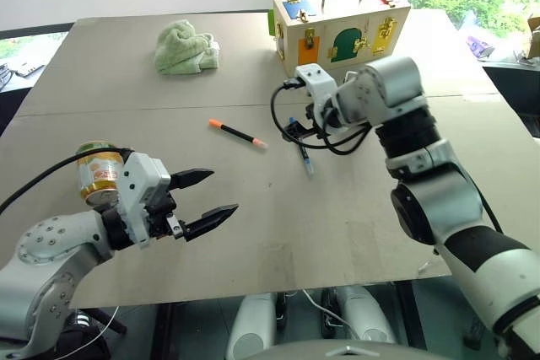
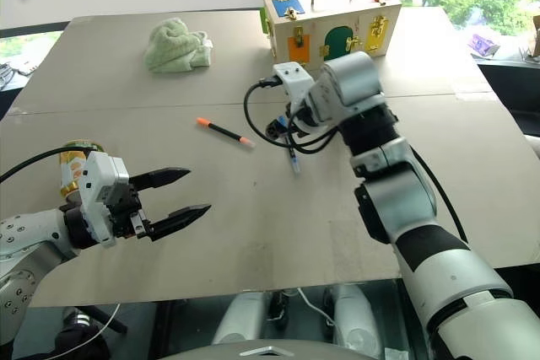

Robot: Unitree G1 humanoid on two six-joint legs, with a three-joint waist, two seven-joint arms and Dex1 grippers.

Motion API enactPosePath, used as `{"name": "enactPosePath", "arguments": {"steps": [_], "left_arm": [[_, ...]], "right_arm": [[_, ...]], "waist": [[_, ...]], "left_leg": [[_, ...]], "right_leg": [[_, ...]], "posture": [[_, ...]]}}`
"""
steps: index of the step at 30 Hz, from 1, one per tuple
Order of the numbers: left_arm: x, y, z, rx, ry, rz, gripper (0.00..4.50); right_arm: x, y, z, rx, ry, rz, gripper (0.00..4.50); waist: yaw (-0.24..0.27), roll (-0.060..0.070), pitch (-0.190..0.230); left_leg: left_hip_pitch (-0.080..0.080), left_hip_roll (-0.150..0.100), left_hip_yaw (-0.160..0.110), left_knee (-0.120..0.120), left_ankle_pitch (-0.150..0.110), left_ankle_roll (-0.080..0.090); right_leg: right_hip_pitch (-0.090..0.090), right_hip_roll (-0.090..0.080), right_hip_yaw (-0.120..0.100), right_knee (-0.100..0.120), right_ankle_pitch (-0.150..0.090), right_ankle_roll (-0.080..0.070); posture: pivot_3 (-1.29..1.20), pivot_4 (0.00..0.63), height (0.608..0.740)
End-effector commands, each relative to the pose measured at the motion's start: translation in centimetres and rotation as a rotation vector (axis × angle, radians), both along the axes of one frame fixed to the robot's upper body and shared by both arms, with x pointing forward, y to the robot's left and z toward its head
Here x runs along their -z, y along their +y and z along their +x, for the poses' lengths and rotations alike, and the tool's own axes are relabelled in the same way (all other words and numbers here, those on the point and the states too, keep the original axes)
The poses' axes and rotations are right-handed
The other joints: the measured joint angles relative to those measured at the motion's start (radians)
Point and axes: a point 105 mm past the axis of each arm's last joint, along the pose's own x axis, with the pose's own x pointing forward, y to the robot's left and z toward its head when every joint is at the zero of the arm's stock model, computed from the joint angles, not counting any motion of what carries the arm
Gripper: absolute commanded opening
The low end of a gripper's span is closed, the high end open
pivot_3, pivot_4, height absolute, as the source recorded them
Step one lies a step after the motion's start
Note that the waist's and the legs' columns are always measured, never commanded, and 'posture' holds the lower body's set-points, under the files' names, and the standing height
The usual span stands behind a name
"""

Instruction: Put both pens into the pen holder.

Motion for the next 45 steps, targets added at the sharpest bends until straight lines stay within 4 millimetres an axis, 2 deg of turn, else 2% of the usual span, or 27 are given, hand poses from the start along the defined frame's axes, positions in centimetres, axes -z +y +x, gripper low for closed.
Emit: {"name": "enactPosePath", "arguments": {"steps": [1,4,7,8,9,10,13,15,19,23,25,28,31,34,38,41,45], "left_arm": [[-1.0,-0.2,-0.3,0.012,-0.051,0.006,4.48],[-0.9,-0.4,-0.6,0.003,-0.052,0.001,4.48],[-0.9,-0.6,-0.8,-0.006,-0.054,-0.005,4.50],[-0.9,-0.6,-0.8,-0.013,-0.056,-0.010,4.50],[-1.0,-0.5,-0.9,-0.026,-0.061,-0.012,4.50],[-1.0,-0.4,-0.9,-0.038,-0.063,-0.015,4.50],[-0.9,-0.4,-1.1,-0.052,-0.063,-0.019,4.50],[-0.9,-0.4,-1.1,-0.056,-0.065,-0.023,4.50],[-0.9,-0.5,-0.8,-0.062,-0.074,-0.032,4.50],[-1.1,-0.8,-0.4,-0.065,-0.084,-0.061,4.50],[-1.0,-1.0,-0.2,-0.066,-0.084,-0.073,4.50],[-1.0,-1.4,0.3,-0.058,-0.090,-0.089,4.50],[-1.0,-1.8,0.8,-0.036,-0.091,-0.093,4.50],[-0.9,-2.1,1.1,-0.003,-0.083,-0.083,4.50],[-1.0,-1.9,1.7,0.025,-0.082,-0.068,4.50],[-1.0,-1.8,1.9,0.035,-0.084,-0.062,4.50],[-0.7,-2.0,1.6,0.050,-0.075,-0.056,4.50]], "right_arm": [[0.2,0.6,1.6,0.027,-0.052,-0.004,4.50],[1.6,0.7,2.5,0.045,-0.108,-0.071,4.50],[2.8,0.1,3.2,0.055,-0.161,-0.135,3.68],[3.2,-0.3,3.4,0.056,-0.178,-0.160,3.29],[3.6,-0.6,3.5,0.049,-0.176,-0.167,2.69],[3.8,-0.7,3.4,0.039,-0.166,-0.162,2.40],[3.7,-0.2,3.0,-0.008,-0.134,-0.134,0.88],[3.6,0.0,2.8,-0.047,-0.120,-0.131,0.03],[3.1,0.0,2.6,-0.123,-0.114,-0.115,0.03],[-0.1,0.4,2.4,-0.287,-0.162,0.015,0.03],[-2.2,-0.2,2.1,-0.398,-0.222,0.115,0.03],[-3.2,-2.3,1.1,-0.462,-0.242,0.178,0.03],[-0.4,-5.7,-1.0,-0.595,-0.245,-0.018,0.03],[2.7,-8.8,-2.8,-0.607,-0.107,-0.167,0.03],[4.7,-11.4,-3.1,-0.547,-0.019,-0.273,0.03],[5.6,-12.2,-3.2,-0.519,0.022,-0.305,0.03],[6.0,-12.1,-3.1,-0.484,0.053,-0.318,1.75]], "waist": [[0.001,0.000,0.000],[-0.003,0.000,0.000],[-0.010,0.000,0.000],[-0.011,0.000,0.000],[-0.012,0.000,0.000],[-0.013,0.000,0.000],[-0.013,0.000,0.000],[-0.012,0.000,0.000],[-0.012,0.000,0.000],[-0.011,0.000,0.000],[-0.008,0.001,0.000],[0.002,0.000,0.000],[0.013,-0.001,-0.001],[0.016,0.000,0.000],[0.007,0.001,0.000],[0.009,0.001,0.000],[0.013,0.000,-0.001]], "left_leg": [[0.000,0.000,0.000,0.000,0.000,0.000],[0.000,0.000,0.000,0.000,0.000,0.000],[0.001,0.000,0.000,0.000,0.000,0.000],[0.001,0.000,0.000,0.000,0.000,0.000],[0.001,0.000,0.000,0.000,0.000,0.000],[0.001,0.000,0.000,0.000,0.000,0.000],[0.002,0.000,-0.001,0.001,0.000,0.000],[0.002,0.000,-0.001,0.001,0.000,0.000],[0.002,0.000,-0.001,0.002,0.000,0.000],[0.002,0.000,-0.001,0.002,0.000,0.000],[0.001,0.000,-0.001,0.002,0.000,0.000],[0.001,0.000,-0.002,0.002,0.000,0.000],[0.001,0.000,-0.002,0.003,0.000,0.000],[0.001,0.000,-0.002,0.003,0.000,0.000],[0.003,0.000,0.001,0.004,0.000,0.000],[0.005,0.001,0.001,0.004,0.000,0.000],[0.005,0.001,0.001,0.006,0.000,0.000]], "right_leg": [[0.000,0.000,0.000,0.000,0.000,0.000],[0.000,0.000,0.000,0.000,0.000,0.000],[0.000,0.000,0.001,0.001,0.000,0.000],[0.000,0.000,0.001,0.001,0.000,0.000],[0.000,0.000,0.001,0.001,0.000,0.000],[0.000,0.000,0.001,0.002,0.000,0.000],[0.001,0.000,0.001,0.002,0.000,0.000],[0.001,0.000,0.001,0.004,0.000,0.000],[0.001,0.000,0.001,0.004,0.000,0.000],[0.001,0.000,0.001,0.004,0.000,0.000],[0.000,0.000,0.001,0.004,0.000,0.000],[0.001,0.000,0.001,0.004,0.000,0.000],[0.001,0.000,0.001,0.004,0.000,0.000],[0.001,0.000,0.001,0.005,0.000,0.000],[-0.001,0.000,0.003,0.008,0.000,0.000],[0.001,0.000,0.003,0.010,0.000,0.000],[0.002,0.000,0.003,0.010,0.000,0.000]], "posture": [[0.00,0.150,0.740],[0.00,0.150,0.740],[0.00,0.150,0.740],[0.00,0.150,0.740],[0.00,0.150,0.740],[0.00,0.150,0.740],[0.00,0.150,0.740],[0.00,0.150,0.740],[0.00,0.150,0.740],[0.00,0.150,0.740],[0.00,0.150,0.740],[0.00,0.150,0.740],[0.00,0.150,0.740],[0.00,0.150,0.740],[0.00,0.150,0.740],[0.00,0.150,0.740],[0.00,0.150,0.740]]}}
